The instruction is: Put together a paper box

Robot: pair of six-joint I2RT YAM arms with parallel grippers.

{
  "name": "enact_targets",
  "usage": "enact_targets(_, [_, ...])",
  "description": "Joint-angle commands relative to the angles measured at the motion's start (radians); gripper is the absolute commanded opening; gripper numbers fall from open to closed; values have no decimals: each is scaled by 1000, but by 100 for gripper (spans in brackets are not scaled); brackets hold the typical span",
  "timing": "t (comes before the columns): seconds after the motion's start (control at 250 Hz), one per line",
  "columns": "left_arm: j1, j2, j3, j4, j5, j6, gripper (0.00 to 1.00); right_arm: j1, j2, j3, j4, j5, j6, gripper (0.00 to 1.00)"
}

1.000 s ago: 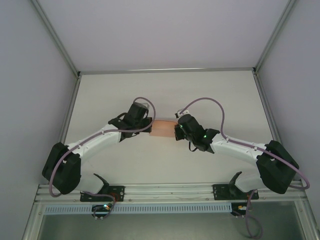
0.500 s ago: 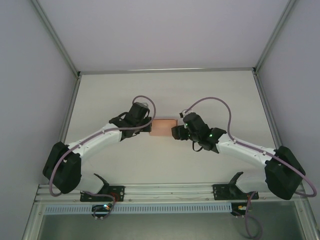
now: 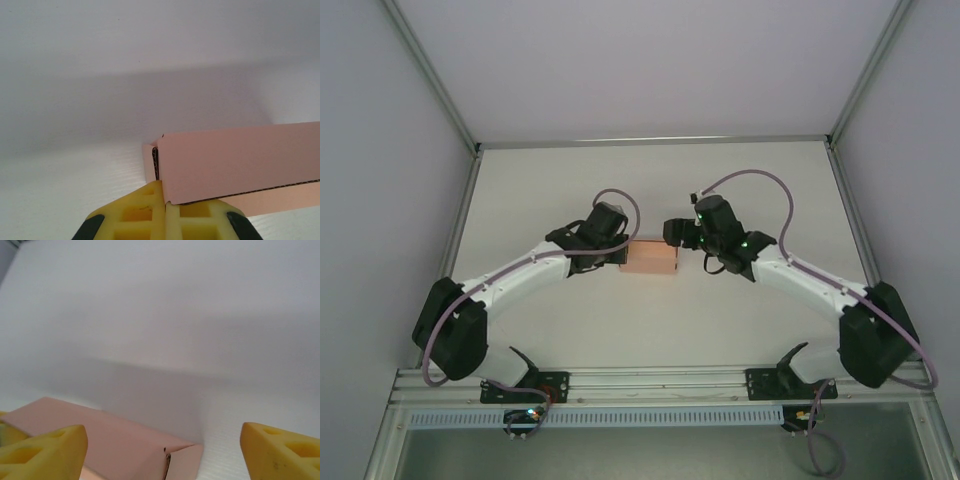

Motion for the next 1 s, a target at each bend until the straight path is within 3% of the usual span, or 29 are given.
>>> enact_targets(0.0, [-11, 54, -35, -206, 35, 21, 0, -7, 72, 24, -62, -43, 31, 78])
enact_targets(0.244, [-11, 33, -15, -208, 48, 34, 0, -6, 97, -98, -13, -53, 78, 74])
enact_targets(0.383, [-14, 0, 22, -208, 84, 74, 31, -7, 118, -180, 68, -74, 112, 70])
enact_targets(0.447, [-13, -24, 43, -215, 90, 88, 37, -6, 129, -201, 87, -82, 133, 67])
enact_targets(0.583, [-7, -81, 77, -210, 132, 106, 58, -6, 139, -224, 101, -90, 154, 63])
enact_targets(0.791, [95, -140, 39, -116, 252, 71, 97, -7, 158, -243, 126, -105, 176, 52])
enact_targets(0.923, [203, -124, -29, 8, 386, 28, 100, -7, 164, -255, 139, -111, 180, 45])
enact_targets(0.994, [234, -91, -45, 45, 430, 12, 97, -8, 167, -259, 141, -115, 182, 43])
